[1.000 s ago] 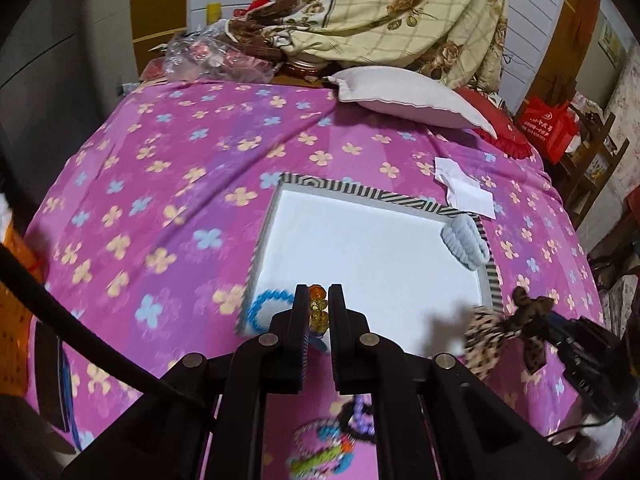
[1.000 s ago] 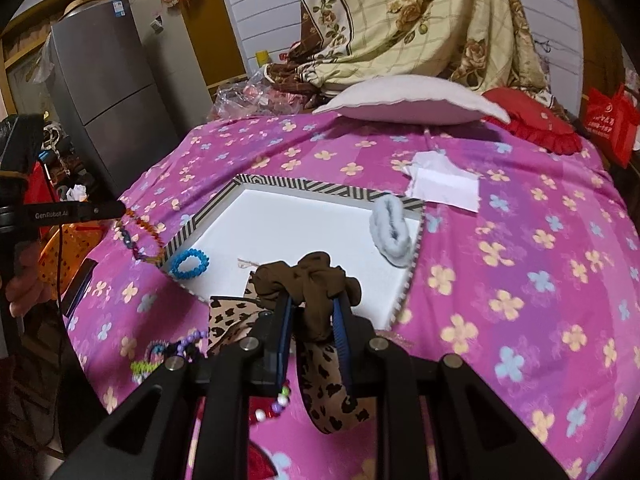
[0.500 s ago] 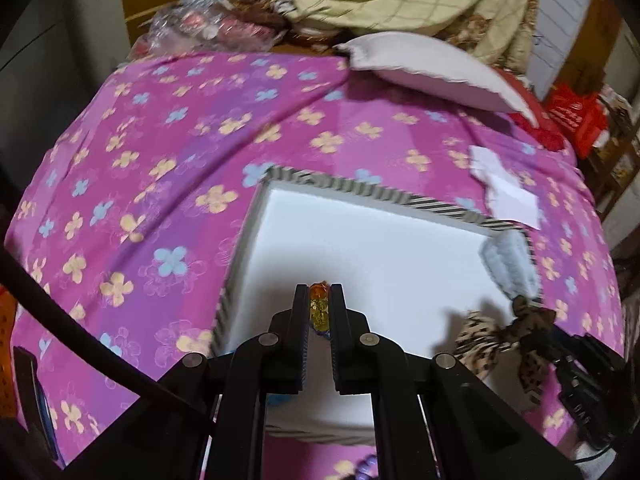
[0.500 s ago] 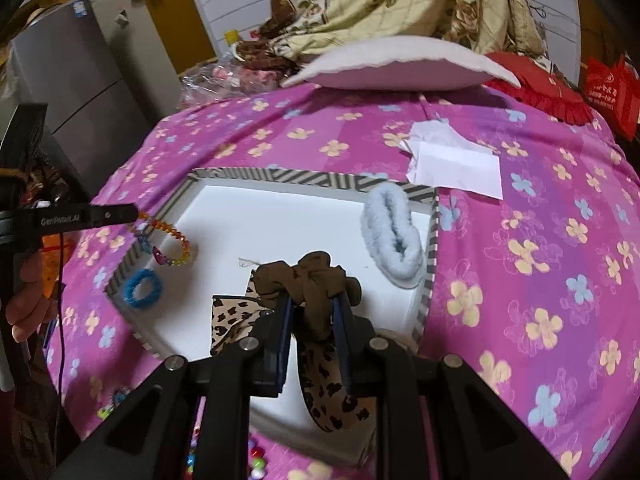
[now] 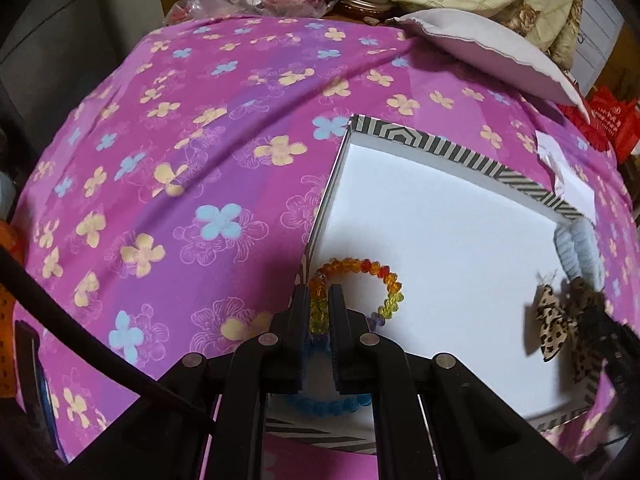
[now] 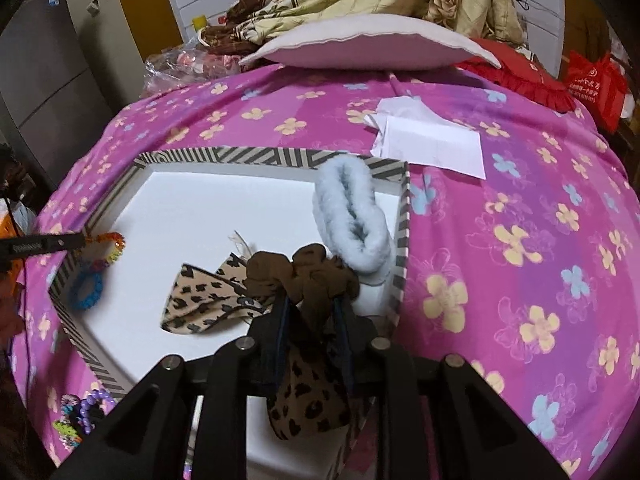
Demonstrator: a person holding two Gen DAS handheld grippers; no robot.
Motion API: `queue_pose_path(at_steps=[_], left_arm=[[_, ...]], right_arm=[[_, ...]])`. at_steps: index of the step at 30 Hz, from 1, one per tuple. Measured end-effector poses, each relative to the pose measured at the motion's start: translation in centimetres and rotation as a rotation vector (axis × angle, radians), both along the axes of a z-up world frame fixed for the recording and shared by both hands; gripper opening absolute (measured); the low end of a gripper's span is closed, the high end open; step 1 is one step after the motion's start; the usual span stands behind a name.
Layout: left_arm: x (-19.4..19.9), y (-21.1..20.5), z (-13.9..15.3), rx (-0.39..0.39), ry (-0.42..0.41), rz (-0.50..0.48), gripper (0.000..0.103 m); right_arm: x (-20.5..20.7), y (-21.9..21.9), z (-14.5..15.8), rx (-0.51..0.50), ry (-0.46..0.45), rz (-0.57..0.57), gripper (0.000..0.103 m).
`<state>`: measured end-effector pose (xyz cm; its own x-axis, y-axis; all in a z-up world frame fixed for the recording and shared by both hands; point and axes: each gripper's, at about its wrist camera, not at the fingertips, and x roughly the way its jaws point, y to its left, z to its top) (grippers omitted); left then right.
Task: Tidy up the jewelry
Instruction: 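Lower both items into the striped box and open both grippers to release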
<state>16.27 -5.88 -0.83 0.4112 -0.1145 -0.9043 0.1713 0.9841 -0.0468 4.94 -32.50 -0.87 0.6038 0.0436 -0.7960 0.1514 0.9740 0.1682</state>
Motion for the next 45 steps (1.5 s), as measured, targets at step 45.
queue_pose_path(at_steps=[45], left_arm=[[-17.3, 2.2, 3.1, -0.009, -0.119, 0.028, 0.028]], right_arm=[[-14.9, 5.9, 6.0, 0.028, -0.141, 0.076, 0.062]])
